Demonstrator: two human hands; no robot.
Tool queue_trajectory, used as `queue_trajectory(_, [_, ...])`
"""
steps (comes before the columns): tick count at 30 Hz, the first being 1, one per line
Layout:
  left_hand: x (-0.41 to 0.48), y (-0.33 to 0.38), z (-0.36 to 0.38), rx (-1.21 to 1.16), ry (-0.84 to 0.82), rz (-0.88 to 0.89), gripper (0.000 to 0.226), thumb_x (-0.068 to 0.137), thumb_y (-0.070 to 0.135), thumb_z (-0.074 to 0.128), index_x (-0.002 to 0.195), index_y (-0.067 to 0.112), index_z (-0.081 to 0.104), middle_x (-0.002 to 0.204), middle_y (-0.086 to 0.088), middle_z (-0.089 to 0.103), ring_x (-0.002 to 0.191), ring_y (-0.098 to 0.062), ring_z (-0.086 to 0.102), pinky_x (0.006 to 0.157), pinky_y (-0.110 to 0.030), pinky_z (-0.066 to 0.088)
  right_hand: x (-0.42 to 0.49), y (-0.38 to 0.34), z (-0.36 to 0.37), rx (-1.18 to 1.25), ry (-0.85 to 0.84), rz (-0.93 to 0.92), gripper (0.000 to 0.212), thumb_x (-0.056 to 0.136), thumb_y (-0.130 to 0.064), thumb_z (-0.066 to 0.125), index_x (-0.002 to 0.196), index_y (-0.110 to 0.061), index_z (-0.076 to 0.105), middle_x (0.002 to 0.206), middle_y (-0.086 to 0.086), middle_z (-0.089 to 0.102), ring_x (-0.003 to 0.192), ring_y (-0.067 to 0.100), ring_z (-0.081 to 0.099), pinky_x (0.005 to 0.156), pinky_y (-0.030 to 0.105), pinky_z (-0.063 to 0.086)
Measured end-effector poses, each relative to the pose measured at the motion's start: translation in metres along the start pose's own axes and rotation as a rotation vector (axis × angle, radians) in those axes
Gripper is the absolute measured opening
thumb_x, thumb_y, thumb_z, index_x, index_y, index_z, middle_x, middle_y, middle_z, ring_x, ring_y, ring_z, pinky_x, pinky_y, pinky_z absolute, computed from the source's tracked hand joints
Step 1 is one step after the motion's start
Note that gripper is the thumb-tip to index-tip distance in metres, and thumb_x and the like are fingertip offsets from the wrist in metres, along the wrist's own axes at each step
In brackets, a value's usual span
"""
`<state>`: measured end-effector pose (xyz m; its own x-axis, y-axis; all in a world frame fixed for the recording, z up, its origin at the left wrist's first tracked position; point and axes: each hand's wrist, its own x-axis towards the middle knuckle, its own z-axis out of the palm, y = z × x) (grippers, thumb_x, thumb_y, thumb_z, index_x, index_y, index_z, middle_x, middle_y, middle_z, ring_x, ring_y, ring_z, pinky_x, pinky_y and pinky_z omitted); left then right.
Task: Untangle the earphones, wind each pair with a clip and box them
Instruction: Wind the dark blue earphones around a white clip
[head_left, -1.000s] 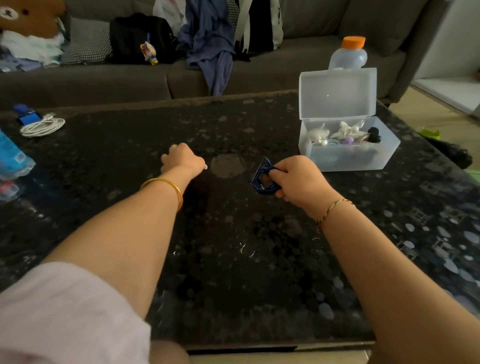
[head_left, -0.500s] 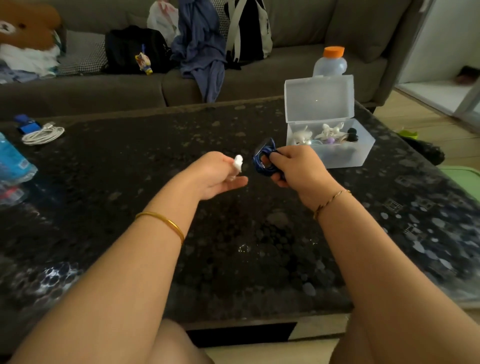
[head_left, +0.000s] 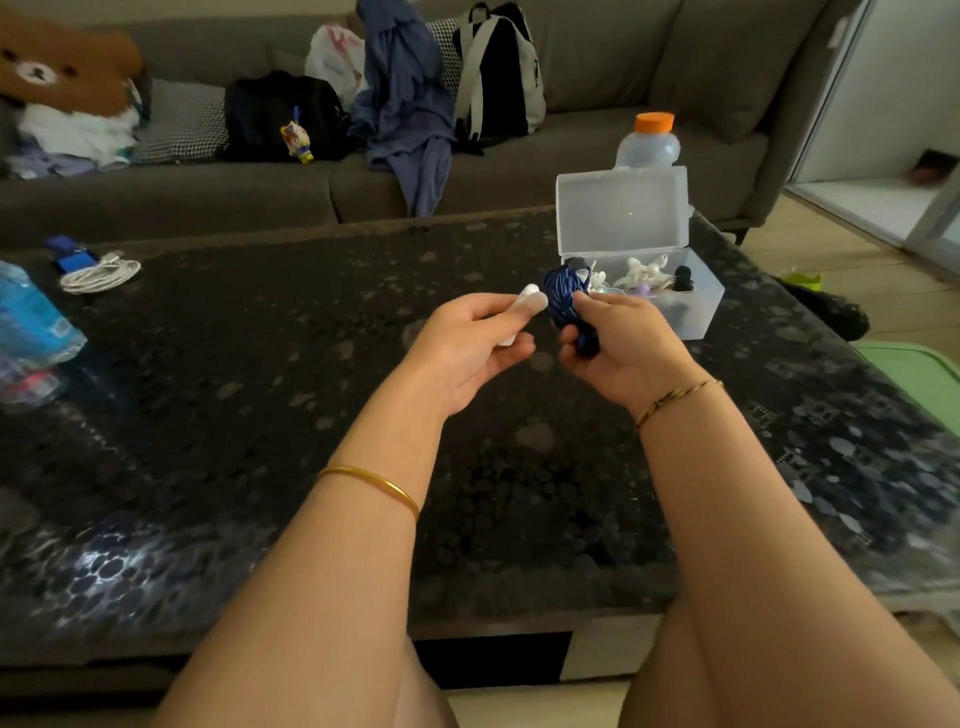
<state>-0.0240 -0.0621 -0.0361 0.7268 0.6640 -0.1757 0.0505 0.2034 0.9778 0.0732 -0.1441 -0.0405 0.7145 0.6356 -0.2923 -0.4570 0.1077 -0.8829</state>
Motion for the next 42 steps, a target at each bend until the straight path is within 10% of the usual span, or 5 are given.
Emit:
queue_trajectory(13, [0.008, -0.001, 0.004, 0.341, 0.076, 0.054, 0.028, 0.098, 0.024, 0.051, 0.126, 0.021, 0.051, 0.1, 0.007, 0.053, 0.084, -0.01, 0.051, 0.079, -0.028, 0.048, 0.002, -0.009, -0.002, -0.003, -0.082, -0.064, 0.026, 0.099, -0.012, 0.044, 0.123, -0.005, 0.052, 0.088, 0.009, 0.058, 0.059, 0.008, 0.046, 0.055, 0.022, 0.044])
queue_trajectory(19, [0.006, 0.0, 0.004, 0.439, 0.072, 0.11, 0.025, 0.099, 0.019, 0.048, 0.122, 0.024, 0.055, 0.109, 0.003, 0.058, 0.083, -0.008, 0.052, 0.068, -0.022, 0.043, 0.001, -0.001, 0.002, -0.648, -0.038, -0.335, 0.019, 0.099, -0.013, 0.043, 0.097, -0.011, 0.062, 0.075, 0.001, 0.058, 0.056, 0.006, 0.047, 0.056, 0.019, 0.045])
queue_trajectory(27, [-0.001, 0.004, -0.009, 0.58, -0.091, 0.188, 0.027, 0.097, 0.024, 0.052, 0.123, 0.023, 0.057, 0.108, 0.01, 0.06, 0.094, -0.004, 0.054, 0.068, -0.019, 0.039, 0.001, 0.0, 0.002, -0.749, -0.089, -0.376, 0.02, 0.1, -0.015, 0.042, 0.094, -0.016, 0.061, 0.077, 0.0, 0.058, 0.065, 0.01, 0.052, 0.06, 0.021, 0.048])
queue_trajectory(36, [0.0, 0.005, -0.014, 0.491, 0.062, 0.206, 0.028, 0.085, 0.018, 0.069, 0.106, 0.026, 0.053, 0.101, -0.004, 0.062, 0.09, -0.017, 0.06, 0.068, -0.027, 0.045, 0.003, 0.003, 0.006, -0.879, -0.103, -0.487, 0.025, 0.099, -0.01, 0.043, 0.112, -0.008, 0.065, 0.081, 0.0, 0.058, 0.069, 0.009, 0.053, 0.056, 0.016, 0.043])
queue_trajectory(42, [-0.008, 0.012, -0.008, 0.099, -0.074, -0.002, 0.021, 0.092, 0.014, 0.05, 0.109, 0.007, 0.061, 0.1, -0.01, 0.064, 0.089, -0.019, 0.061, 0.084, -0.035, 0.05, 0.0, 0.007, 0.012, -1.008, -0.006, -0.637, 0.026, 0.097, -0.009, 0.044, 0.114, -0.007, 0.065, 0.102, 0.011, 0.065, 0.094, 0.024, 0.061, 0.084, 0.036, 0.053])
